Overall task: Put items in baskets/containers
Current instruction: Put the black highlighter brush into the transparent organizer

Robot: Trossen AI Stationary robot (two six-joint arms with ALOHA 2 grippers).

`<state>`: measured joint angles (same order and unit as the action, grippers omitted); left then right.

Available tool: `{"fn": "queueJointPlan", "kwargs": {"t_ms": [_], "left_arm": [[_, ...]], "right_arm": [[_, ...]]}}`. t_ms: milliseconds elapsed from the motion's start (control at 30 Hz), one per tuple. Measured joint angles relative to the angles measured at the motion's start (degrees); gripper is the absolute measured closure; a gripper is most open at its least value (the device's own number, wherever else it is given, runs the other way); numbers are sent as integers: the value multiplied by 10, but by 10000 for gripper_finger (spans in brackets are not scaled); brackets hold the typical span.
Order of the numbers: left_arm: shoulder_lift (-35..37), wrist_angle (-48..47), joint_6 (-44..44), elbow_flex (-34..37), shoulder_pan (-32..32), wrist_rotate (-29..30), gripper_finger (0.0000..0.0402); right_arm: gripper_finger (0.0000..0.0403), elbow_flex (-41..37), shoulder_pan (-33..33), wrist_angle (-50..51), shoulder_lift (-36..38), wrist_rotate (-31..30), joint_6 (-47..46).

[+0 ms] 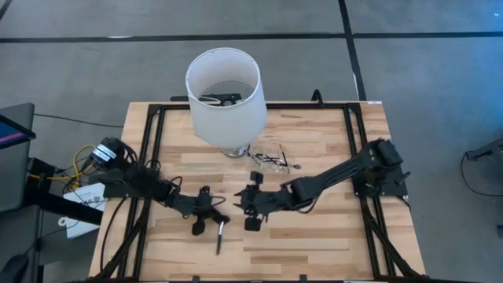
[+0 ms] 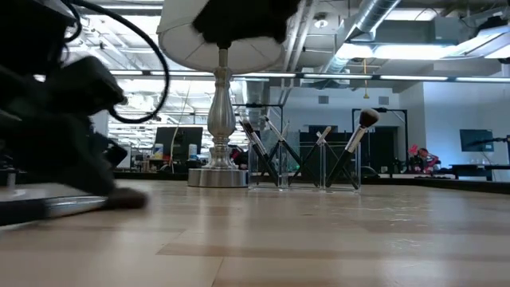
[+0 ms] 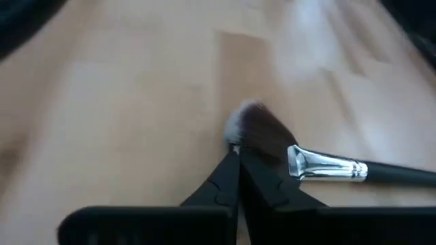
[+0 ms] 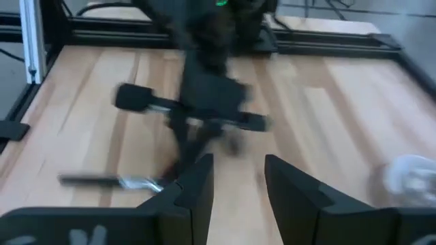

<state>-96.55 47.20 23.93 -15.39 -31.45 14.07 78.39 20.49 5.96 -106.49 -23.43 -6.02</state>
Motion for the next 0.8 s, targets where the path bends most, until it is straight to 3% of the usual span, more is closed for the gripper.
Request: {"fn": "queueJointPlan", "kwargs": {"t_ms": [133, 367, 567, 800], "left_arm": [[2, 4, 1, 0, 36, 31, 397], [2, 7, 39, 1, 110, 101, 397], [2, 8, 57, 1, 138, 103, 397], [2, 8, 57, 1, 138, 103, 397]], "right_arm": [[279, 0, -3, -58, -54, 0, -58], [280, -1, -20, -20, -100, -47, -169], [276, 0, -29, -3, -128, -66, -181], [236, 0, -34, -18, -172, -22, -200]]}}
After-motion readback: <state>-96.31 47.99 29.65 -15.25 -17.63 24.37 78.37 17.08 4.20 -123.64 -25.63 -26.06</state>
